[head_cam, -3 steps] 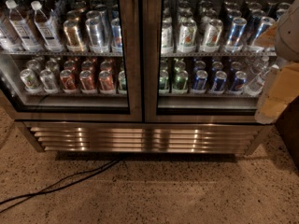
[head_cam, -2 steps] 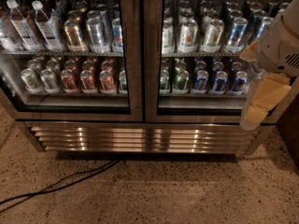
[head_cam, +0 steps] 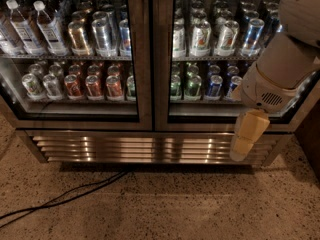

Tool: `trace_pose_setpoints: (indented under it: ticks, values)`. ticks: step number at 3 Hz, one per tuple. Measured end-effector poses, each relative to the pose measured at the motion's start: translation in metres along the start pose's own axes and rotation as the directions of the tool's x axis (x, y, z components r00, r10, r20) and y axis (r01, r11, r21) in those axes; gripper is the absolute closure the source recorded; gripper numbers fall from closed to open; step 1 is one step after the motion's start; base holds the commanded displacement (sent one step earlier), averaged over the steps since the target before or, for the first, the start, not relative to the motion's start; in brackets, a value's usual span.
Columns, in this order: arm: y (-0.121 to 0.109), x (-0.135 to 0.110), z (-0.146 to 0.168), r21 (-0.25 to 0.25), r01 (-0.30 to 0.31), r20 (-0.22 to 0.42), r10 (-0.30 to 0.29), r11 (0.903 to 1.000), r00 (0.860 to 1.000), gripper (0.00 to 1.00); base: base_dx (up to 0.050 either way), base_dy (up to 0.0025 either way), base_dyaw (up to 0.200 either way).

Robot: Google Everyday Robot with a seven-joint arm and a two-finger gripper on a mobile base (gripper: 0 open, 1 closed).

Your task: Open left fridge door

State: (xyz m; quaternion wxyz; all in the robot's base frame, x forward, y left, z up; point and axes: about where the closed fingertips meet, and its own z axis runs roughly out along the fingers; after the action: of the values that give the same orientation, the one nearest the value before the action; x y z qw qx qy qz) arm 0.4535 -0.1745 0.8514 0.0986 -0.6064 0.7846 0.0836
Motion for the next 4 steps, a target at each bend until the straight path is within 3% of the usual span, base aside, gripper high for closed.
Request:
trace_pose_setpoints:
  ticks: [1, 2, 3, 4]
  values:
    - [0.001, -0.002, -0.006, -0.015, 0.017, 0.043, -0.017, 0.9997, 0.999, 0.00, 0.000, 0.00000, 0.000]
    - [0.001, 0.004, -0.016, -0.073, 0.076, 0.197, -0.060, 0.9944, 0.978, 0.00, 0.000, 0.00000, 0.000]
    - [0.004, 0.002, -0.028, -0.071, 0.193, 0.432, -0.144, 0.9786, 0.890, 0.00, 0.000, 0.00000, 0.000]
    - [0.007, -0.009, -0.036, -0.039, 0.248, 0.504, -0.195, 0.9680, 0.841, 0.00, 0.000, 0.00000, 0.000]
